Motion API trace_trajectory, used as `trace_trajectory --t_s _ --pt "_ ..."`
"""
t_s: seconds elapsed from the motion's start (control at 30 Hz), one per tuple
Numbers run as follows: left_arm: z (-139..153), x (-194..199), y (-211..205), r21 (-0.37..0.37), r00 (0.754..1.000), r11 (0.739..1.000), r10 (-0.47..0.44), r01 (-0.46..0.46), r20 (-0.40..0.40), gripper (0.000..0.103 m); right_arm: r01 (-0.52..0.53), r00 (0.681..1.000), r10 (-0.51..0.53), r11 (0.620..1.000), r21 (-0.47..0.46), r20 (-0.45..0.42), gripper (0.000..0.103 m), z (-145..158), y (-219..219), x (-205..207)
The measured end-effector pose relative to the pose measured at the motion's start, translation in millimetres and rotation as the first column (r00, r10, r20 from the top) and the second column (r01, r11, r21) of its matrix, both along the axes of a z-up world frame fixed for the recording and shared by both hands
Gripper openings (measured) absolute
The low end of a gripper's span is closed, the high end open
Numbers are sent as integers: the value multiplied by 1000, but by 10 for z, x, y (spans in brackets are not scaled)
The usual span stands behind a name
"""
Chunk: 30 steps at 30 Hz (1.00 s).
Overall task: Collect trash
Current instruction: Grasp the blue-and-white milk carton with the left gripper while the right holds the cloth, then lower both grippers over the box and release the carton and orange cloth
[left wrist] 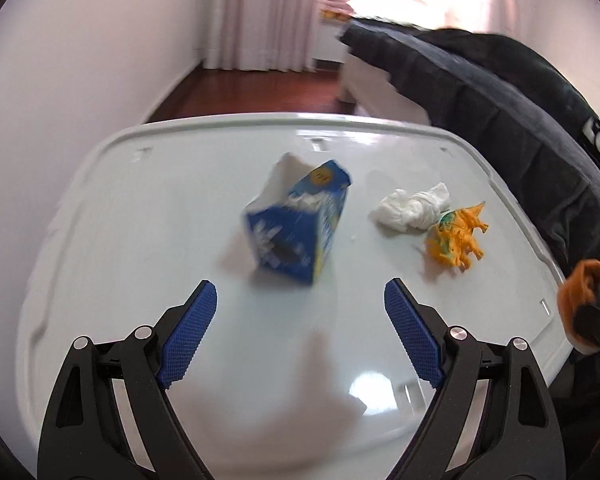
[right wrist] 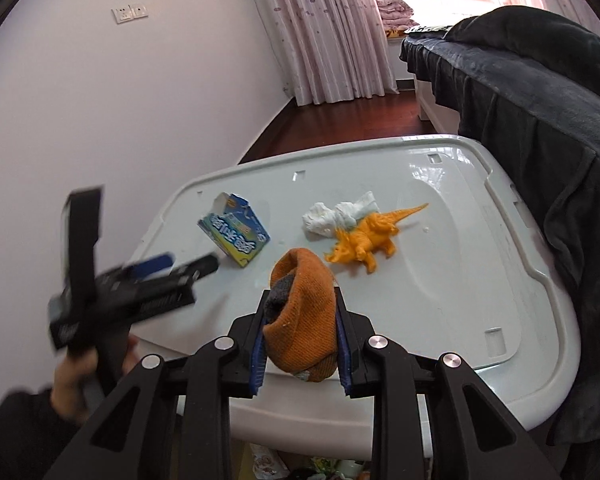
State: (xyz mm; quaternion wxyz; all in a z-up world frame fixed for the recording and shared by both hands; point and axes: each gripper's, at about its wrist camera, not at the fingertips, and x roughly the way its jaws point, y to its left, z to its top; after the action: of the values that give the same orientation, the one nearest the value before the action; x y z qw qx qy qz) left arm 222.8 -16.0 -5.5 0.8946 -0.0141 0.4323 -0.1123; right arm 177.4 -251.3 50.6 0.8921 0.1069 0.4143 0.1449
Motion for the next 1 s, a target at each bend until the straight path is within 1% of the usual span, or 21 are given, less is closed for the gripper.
trace_trajectory --t_s 0.07,0.13,0.17,0.2,0.33,0.4,0.43,0.47,0.5,0.6,0.7,0.77,0.87,1.0 --pt "-67 160 -74 2 997 998 -69 69 -17 84 11 1000 -11 1000 7 -6 28 -21 -34 15" --pt "-125 276 -168 49 993 991 -122 122 -6 84 18 1000 -18 1000 22 -16 28 -33 -48 35" --pt "-146 316 -171 60 992 990 -129 129 -1 84 18 1000 -18 999 26 -20 28 -39 -43 46" --pt "-169 373 -182 70 992 989 -130 129 0 84 17 1000 -16 999 27 -21 28 -46 -41 52" --pt "-255 609 -165 67 994 991 -111 112 -16 84 -5 1000 5 1000 10 -17 28 -58 42 79" --pt "-289 691 -160 84 996 992 -94 94 -6 84 -14 1000 14 1000 5 -22 28 -75 78 88" --pt "-305 723 -168 90 996 992 -91 90 -3 81 -18 1000 18 1000 4 -25 28 -87 93 94" --pt "-335 750 -171 96 996 992 -83 84 -10 76 -20 999 21 1000 3 -27 28 -95 99 96" --pt "-369 774 -162 85 996 993 -82 85 -33 70 -23 999 23 1000 0 -28 28 -104 110 99" --pt "-358 740 -117 52 998 997 -64 65 -20 69 -25 999 25 1000 -2 -30 28 -110 125 112" --pt "-350 691 -97 72 999 997 -37 38 -9 68 -26 999 26 1000 -2 -26 28 -106 132 111" --pt "-311 640 -47 40 1000 999 -18 19 -11 67 -28 999 28 1000 -2 -23 28 -101 138 103" --pt "-177 509 24 1 1000 1000 0 0 2 67 -32 999 32 999 -3 -19 28 -89 136 92" --pt "45 292 17 -7 999 1000 10 -9 34 67 -38 999 38 999 -2 -5 28 -56 141 65"
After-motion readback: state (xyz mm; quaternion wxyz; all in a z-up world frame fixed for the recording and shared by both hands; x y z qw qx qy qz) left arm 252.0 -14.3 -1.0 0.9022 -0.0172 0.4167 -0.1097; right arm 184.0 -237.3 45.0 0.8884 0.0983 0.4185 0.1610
